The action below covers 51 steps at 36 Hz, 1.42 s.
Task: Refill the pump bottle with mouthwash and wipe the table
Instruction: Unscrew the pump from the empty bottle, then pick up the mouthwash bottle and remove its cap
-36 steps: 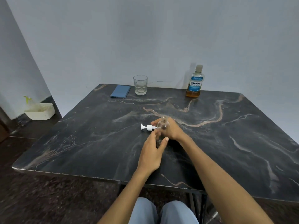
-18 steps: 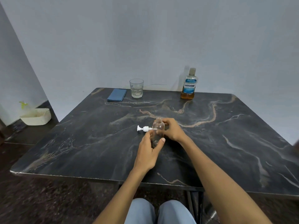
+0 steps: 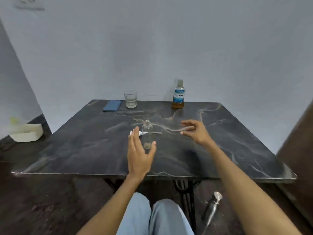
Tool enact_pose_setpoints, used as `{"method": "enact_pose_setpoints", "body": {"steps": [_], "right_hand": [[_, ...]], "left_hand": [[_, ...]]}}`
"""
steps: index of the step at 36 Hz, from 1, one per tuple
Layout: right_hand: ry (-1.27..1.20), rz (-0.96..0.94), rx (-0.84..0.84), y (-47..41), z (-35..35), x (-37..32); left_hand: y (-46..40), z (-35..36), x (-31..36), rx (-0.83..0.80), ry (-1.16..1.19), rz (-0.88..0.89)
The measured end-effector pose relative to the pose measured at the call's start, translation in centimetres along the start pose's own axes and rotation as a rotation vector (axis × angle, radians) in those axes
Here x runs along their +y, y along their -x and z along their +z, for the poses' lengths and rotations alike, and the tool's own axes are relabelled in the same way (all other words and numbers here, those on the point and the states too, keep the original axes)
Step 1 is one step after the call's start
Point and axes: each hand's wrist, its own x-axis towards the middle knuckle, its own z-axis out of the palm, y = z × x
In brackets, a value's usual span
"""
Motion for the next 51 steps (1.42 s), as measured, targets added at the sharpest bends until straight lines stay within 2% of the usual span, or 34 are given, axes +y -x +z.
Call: {"method": "enact_pose_setpoints", "body": {"steps": [8, 14, 21, 26, 32, 41, 47, 51], "right_hand": [[-0.067, 0.021, 0.051, 1.0, -3.3, -0.3], [-0.152, 0.045, 0.092, 0.1, -4.3, 0.4], [-0.253, 0.118, 0.168, -4.5, -4.7, 2.5], [-0.305, 0.181, 0.216, -10.6, -4.2, 4.5], [-0.335, 0.247, 0.259, -17.7, -2.1, 7.9], [-0.341, 0.306, 0.252, -24.8, -0.2, 12.7], [-0.322, 0.307, 0.212, -27.7, 0.8, 15.0], [-0.359, 0.292, 0.182, -28.7, 1.4, 15.3]], "left_hand": [[1.0, 3.2, 5.2, -0.103, 0.053, 0.142], [-1.2, 7.0, 6.9, -0.159, 0.121, 0.083], [-7.7, 14.4, 6.5, -0.218, 0.172, -0.227], [-13.7, 20.2, 4.5, -0.182, 0.205, -0.469], [-18.8, 26.1, 0.4, -0.137, 0.151, -0.621], [-23.9, 32.3, -3.3, -0.143, 0.291, -0.678], [-25.9, 34.2, -5.1, -0.186, 0.296, -0.632], [-26.2, 34.9, -6.1, -0.233, 0.292, -0.542]]}}
